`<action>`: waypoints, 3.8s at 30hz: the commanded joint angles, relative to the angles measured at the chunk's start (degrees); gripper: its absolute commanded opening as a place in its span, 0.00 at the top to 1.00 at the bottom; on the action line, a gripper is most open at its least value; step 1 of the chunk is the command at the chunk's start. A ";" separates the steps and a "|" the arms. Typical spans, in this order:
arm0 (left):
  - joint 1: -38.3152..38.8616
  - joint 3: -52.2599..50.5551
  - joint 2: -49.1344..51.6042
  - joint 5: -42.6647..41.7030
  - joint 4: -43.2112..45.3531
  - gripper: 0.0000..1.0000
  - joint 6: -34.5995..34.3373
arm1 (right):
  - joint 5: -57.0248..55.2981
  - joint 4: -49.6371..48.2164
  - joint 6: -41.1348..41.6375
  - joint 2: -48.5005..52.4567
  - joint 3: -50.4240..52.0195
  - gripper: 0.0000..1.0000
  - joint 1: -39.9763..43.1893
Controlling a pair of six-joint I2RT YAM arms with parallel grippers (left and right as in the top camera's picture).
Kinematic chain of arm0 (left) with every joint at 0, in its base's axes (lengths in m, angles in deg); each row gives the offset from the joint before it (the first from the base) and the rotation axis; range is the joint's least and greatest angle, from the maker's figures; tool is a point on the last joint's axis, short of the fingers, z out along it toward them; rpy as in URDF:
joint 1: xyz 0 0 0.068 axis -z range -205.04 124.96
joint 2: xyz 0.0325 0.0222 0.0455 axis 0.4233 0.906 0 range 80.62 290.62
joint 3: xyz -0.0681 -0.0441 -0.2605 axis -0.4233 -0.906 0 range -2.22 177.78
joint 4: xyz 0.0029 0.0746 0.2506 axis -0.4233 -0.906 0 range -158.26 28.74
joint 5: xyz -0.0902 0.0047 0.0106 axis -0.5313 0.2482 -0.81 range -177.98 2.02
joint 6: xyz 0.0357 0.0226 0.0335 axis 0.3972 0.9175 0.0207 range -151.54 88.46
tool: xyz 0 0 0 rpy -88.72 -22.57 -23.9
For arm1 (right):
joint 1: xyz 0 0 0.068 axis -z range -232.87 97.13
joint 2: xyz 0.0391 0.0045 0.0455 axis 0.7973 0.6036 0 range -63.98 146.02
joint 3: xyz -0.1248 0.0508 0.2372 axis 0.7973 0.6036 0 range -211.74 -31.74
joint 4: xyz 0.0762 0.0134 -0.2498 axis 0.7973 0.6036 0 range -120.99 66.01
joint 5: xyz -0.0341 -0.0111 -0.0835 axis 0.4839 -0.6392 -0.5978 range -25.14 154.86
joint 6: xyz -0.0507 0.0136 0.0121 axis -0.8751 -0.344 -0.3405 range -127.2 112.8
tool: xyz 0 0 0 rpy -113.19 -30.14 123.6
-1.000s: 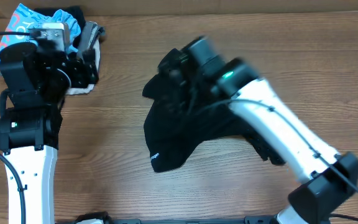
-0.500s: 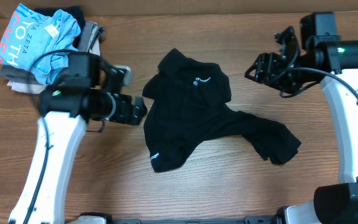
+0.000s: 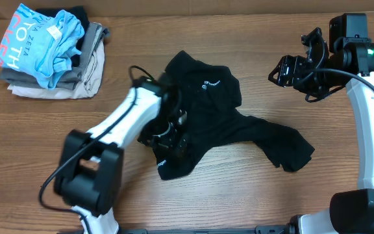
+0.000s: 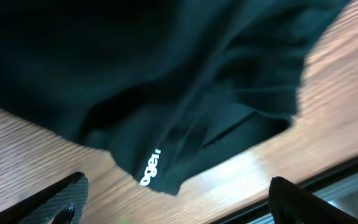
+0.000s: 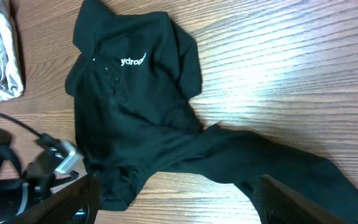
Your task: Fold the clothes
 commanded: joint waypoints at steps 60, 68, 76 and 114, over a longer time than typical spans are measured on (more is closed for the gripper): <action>6.49 24.98 1.99 22.56 -6.16 0.96 -6.67 | -3.52 -0.79 -0.39 -1.36 -1.36 0.33 0.13; 2.19 42.40 1.97 18.97 -9.05 0.96 -6.91 | -0.26 1.92 -0.15 -2.40 -1.36 0.54 0.13; 0.72 65.96 1.97 18.71 -6.80 0.96 -6.21 | -0.50 6.84 -0.66 -3.74 -1.25 0.53 -0.55; 0.79 74.20 1.99 18.69 -2.54 0.96 -5.55 | 2.82 -48.09 -1.64 2.71 40.65 0.32 -15.78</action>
